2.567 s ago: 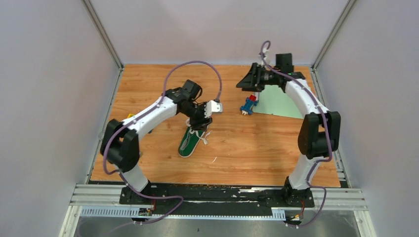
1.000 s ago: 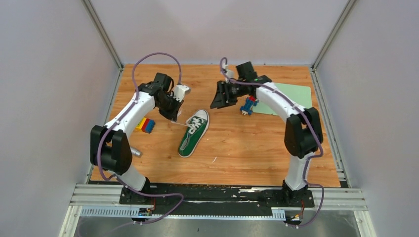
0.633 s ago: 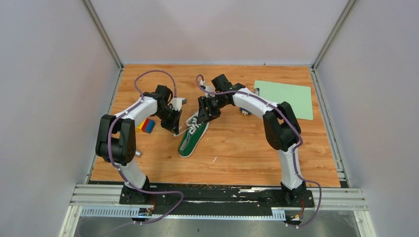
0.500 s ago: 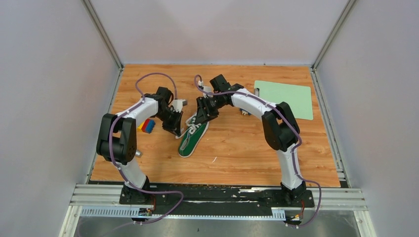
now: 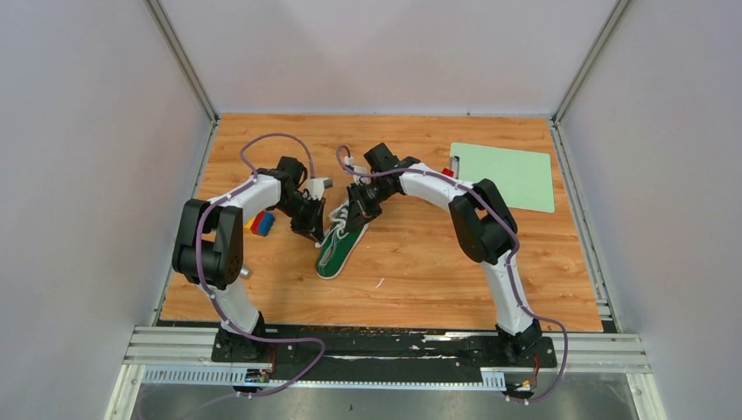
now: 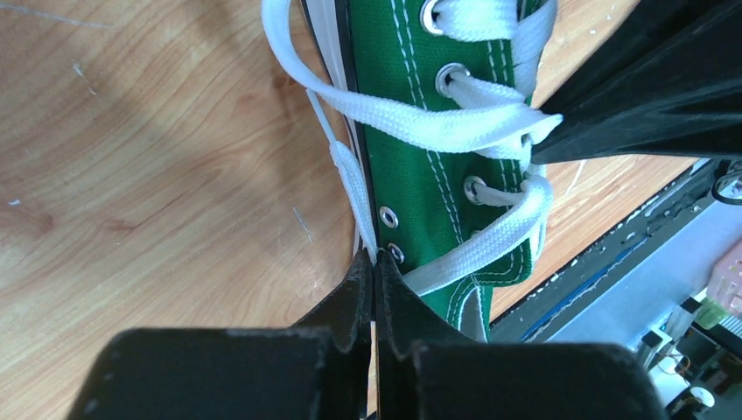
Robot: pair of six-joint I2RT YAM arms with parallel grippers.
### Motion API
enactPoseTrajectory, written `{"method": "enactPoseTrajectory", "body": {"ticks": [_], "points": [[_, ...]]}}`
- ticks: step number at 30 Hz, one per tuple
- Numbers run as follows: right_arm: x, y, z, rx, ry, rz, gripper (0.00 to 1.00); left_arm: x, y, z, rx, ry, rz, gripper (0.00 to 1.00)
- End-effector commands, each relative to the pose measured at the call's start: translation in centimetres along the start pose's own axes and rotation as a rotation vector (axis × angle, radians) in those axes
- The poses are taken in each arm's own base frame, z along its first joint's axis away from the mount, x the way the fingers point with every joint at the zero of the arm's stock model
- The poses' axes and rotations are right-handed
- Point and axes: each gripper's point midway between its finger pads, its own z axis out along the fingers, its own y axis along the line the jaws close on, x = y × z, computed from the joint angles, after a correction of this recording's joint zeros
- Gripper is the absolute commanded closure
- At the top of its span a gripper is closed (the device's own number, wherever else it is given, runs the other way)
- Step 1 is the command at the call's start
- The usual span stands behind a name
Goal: Tie the shoes
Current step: Adjust the shoelace on the shoe.
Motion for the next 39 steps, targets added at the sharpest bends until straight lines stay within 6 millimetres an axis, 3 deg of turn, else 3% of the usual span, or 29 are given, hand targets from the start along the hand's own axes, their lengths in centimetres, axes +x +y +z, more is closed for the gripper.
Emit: {"method": "enactPoseTrajectory", "body": {"ticks": [1,9,13,16,24,32,36,39], "points": [[-2.8,2.8,-1.7,-0.057,-0.077,-0.125,1.00,-0.1,-1.0,-0.6,0.035,-0.036,0.005,1.00],[-4.8,3.6,-10.6,-0.018,-0.246,-0.195,1.00,-2.3,-3.6,-4.9,0.030,-0.215,0.114,1.00],[-4.3,5.2,-12.9,-0.036,-0.275,-0.249,1.00,-2.7,-4.6,-6.3,0.036,-0.261,0.145,1.00],[-3.6,6.4,-13.5,-0.072,-0.268,-0.264,1.00,-3.4,-5.0,-6.8,0.047,-0.270,0.153,1.00],[-3.3,7.5,-14.5,-0.074,-0.273,-0.325,1.00,-6.7,-6.2,-8.1,0.080,-0.323,0.155,1.00],[-2.4,9.2,-13.7,-0.205,-0.219,-0.316,1.00,-10.8,-6.0,-5.5,0.163,-0.292,0.104,1.00],[-2.7,10.9,-12.8,-0.248,-0.206,-0.391,0.99,-14.5,-5.8,-3.8,0.165,-0.288,0.155,0.99],[-3.2,12.4,-11.6,-0.269,-0.196,-0.479,0.98,-17.4,-6.7,-2.6,0.185,-0.285,0.229,0.97]]}}
